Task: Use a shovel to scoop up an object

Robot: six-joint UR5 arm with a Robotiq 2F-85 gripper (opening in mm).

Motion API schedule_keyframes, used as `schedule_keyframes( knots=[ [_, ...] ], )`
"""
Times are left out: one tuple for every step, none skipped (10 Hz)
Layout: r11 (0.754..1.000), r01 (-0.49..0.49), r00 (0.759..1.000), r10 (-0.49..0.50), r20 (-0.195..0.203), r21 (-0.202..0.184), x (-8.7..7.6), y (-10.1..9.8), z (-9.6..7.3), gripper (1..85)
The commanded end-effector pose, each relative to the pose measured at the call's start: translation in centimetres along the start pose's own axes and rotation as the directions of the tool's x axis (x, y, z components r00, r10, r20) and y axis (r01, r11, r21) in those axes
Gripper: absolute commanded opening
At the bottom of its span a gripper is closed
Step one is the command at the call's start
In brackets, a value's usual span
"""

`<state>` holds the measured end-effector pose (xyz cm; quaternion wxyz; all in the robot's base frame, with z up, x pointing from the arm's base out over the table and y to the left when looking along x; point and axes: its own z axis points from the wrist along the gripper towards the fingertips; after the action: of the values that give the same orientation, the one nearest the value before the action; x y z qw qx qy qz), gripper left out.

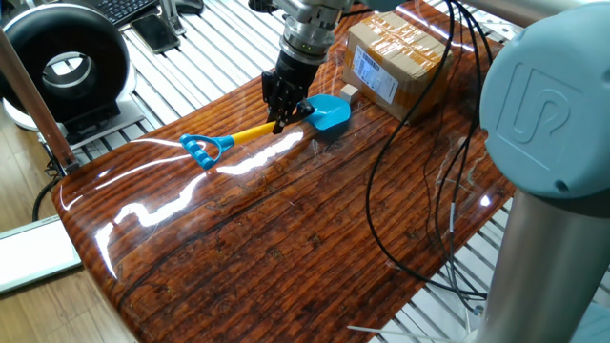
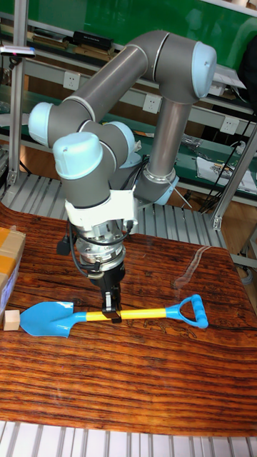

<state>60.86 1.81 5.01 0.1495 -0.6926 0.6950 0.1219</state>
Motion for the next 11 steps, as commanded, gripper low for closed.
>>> schedule_keyframes(
  knots=[
    [1.0, 0.015, 1.0, -0.015, 0.006, 0.005, 0.95, 0.06, -0.11, 1.0],
    [1.0, 0.02, 1.0, -0.02, 0.001, 0.008, 0.88, -0.06, -0.07, 1.0],
    [1.0, 0.021, 1.0, -0.021, -0.002, 0.009, 0.81, -0.1, 0.05, 1.0],
    [1.0, 0.019, 1.0, -0.019, -0.011, 0.009, 0.34, 0.01, 0.18, 1.0],
    [1.0, 0.001, 1.0, -0.001, -0.023, 0.021, 0.48, -0.27, 0.19, 1.0],
    [0.999, -0.002, 0.999, 0.003, -0.038, 0.035, 0.87, -0.63, 0.16, 1.0],
    [0.999, -0.007, 0.999, 0.009, -0.044, 0.043, 1.03, -0.83, 0.15, 1.0],
    [0.999, -0.005, 0.999, 0.008, -0.047, 0.046, 1.11, -0.91, 0.14, 1.0],
    [0.999, -0.007, 0.999, 0.009, -0.047, 0.043, 1.11, -0.83, 0.14, 1.0],
    [0.999, -0.012, 0.999, 0.014, -0.046, 0.043, 1.07, -0.83, 0.15, 1.0],
    [0.999, -0.012, 0.999, 0.014, -0.047, 0.047, 1.11, -0.91, 0.14, 1.0]
  ],
)
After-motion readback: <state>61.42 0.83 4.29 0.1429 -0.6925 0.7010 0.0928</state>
